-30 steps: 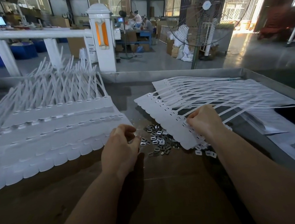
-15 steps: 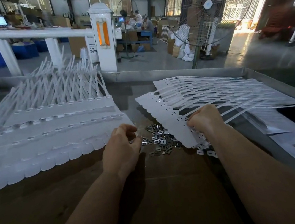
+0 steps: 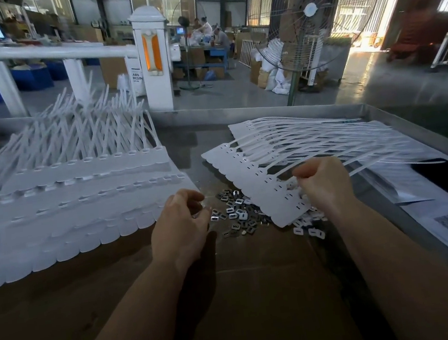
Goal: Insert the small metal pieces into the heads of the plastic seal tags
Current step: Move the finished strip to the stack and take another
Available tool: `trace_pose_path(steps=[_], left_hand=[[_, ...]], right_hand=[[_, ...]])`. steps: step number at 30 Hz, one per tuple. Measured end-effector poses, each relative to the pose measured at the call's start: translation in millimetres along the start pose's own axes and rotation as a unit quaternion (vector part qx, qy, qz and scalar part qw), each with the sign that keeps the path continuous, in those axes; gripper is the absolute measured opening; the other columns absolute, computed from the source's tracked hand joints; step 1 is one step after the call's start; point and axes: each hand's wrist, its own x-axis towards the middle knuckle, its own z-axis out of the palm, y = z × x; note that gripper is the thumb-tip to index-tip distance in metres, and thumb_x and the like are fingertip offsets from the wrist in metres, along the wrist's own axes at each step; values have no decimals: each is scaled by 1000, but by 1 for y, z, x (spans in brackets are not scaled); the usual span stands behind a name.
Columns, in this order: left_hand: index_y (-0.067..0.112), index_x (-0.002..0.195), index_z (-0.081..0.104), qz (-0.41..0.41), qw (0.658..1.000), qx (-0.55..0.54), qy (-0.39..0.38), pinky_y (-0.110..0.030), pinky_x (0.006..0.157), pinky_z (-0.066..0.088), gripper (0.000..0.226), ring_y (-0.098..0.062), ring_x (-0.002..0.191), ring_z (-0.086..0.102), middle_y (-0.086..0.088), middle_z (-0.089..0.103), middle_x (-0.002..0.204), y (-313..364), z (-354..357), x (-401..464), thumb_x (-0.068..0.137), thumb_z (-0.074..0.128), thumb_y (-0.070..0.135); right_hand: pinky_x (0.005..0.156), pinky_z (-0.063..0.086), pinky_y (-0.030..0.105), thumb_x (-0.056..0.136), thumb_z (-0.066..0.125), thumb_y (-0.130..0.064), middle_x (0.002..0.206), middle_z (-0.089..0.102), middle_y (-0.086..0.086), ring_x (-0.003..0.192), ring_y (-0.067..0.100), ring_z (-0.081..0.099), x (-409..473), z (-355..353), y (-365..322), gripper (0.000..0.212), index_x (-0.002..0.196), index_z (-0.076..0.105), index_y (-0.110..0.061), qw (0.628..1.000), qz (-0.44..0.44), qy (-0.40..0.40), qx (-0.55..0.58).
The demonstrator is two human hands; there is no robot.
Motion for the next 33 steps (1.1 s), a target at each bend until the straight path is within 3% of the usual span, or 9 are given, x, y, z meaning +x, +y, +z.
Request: trace_pose_path(steps=[5,9,12,15,20,28,33], left_hand=[[27,103,55,-1,1000,0,-2,-22,74,36,17,-4,87,51,7,58,102,2,0,-1,88,60,32],[25,104,55,-3,1000,1,-4,-23,77,39,18,-6,90,52,6,59,104,3,-1,-2,88,60,31],[25,103,56,-2,1000,-4,-4,-24,79,43,18,-8,91,55,5,61,104,4,-2,-2,88,61,30],[25,101,56,-4,1000,-7,1,-25,79,44,16,-10,90,57,5,61,102,5,-2,-2,87,62,29],[26,100,56,-8,1000,-16,4,-29,81,47,15,-10,90,59,6,61,101,5,-3,-2,87,62,32],[32,96,52,-1,1000,-5,4,-25,75,44,13,-7,87,57,9,59,100,3,-1,-1,87,61,30],[32,96,52,1,1000,-8,7,-23,75,42,13,-6,86,56,9,58,98,2,-1,0,87,62,30]], right_hand=[[84,53,36,89,54,-4,104,69,1,91,17,63,-10,-4,1,26,100,71,-21,988,-52,-25,-141],[93,47,41,88,58,-5,117,62,1,106,22,58,-7,-2,-1,33,112,65,-26,978,-31,-72,-192],[82,50,35,91,54,-6,123,54,4,98,22,61,-9,4,-1,33,118,62,-24,973,-98,-23,-205],[77,50,38,89,52,1,127,45,5,96,25,60,-5,8,-4,42,123,59,-24,961,-105,-43,-252],[67,41,31,85,49,8,119,51,3,92,24,59,5,9,-7,41,115,61,-18,937,-155,-57,-308],[71,48,33,82,53,9,104,65,3,88,22,62,13,10,-11,39,107,64,-19,930,-177,-60,-315],[68,43,31,86,58,-6,113,56,1,82,19,57,9,10,-9,22,101,64,-19,956,-138,-14,-258]])
